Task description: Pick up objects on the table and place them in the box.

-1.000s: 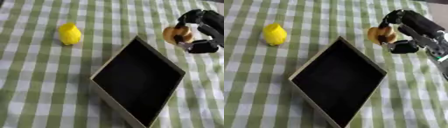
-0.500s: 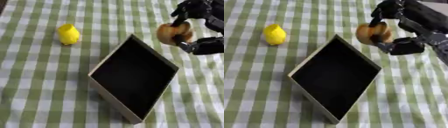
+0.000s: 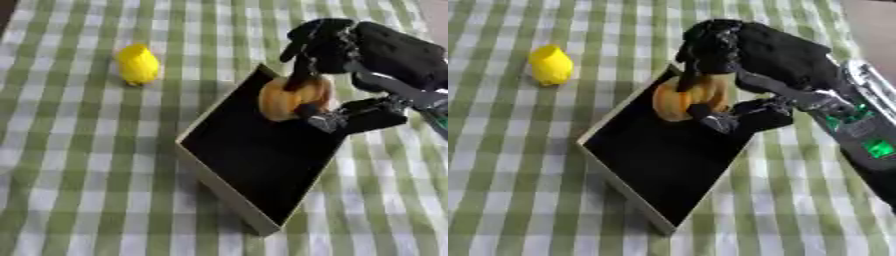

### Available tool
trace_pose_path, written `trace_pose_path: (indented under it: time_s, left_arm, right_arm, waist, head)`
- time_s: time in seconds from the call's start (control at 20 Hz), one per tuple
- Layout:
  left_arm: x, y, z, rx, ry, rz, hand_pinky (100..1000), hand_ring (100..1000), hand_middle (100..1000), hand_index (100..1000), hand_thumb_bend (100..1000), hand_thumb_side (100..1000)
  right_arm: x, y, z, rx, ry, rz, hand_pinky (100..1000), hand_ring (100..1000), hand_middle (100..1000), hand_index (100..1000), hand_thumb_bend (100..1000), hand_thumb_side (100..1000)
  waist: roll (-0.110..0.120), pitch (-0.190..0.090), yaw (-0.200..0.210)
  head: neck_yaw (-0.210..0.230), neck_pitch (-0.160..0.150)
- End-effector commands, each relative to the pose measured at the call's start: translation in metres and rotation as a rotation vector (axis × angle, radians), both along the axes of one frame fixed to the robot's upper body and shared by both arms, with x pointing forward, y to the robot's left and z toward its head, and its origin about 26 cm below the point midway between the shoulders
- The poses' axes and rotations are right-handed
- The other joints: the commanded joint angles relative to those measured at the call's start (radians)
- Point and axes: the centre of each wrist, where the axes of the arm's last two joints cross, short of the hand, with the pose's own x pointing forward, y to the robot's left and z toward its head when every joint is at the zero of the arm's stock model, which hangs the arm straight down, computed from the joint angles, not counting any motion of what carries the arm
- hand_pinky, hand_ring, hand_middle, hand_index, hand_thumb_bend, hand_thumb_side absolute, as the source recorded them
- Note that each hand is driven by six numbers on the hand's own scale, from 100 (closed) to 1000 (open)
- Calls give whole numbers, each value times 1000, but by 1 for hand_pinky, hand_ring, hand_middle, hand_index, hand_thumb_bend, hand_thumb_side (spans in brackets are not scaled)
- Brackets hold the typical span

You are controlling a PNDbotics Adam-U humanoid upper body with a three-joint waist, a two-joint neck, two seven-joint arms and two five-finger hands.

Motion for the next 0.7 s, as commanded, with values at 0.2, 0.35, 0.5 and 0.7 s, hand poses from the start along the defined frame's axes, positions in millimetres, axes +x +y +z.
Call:
trace_pose_path:
  time_s: [0.2, 0.35, 0.5, 0.7]
  left_arm:
    - [-3, 1, 5, 22, -13, 4, 785, 600, 692, 853, 100, 619]
    - [-2, 0, 6, 22, -15, -3, 784, 599, 692, 853, 100, 619]
    - [-2, -1, 6, 21, -17, -4, 785, 599, 692, 853, 100, 619]
    - [-2, -1, 5, 20, -9, -3, 785, 597, 691, 853, 100, 619]
  right_arm:
    - [-4, 23, -11, -39, 20, -43, 845, 720, 257, 503, 100, 128]
    - [-5, 30, -13, -50, 40, -65, 844, 721, 260, 504, 100, 132]
    - [-6, 33, -19, -73, 58, -85, 843, 730, 292, 519, 100, 151]
    - [-7, 37, -27, -109, 67, -95, 847, 797, 475, 661, 100, 172]
  waist:
    - [8, -14, 7]
    - [11, -8, 15]
    - [12, -4, 20]
    - [10, -2, 20]
  head:
    - [-7, 3]
    - [-15, -5]
    - [-17, -9]
    - [-16, -11]
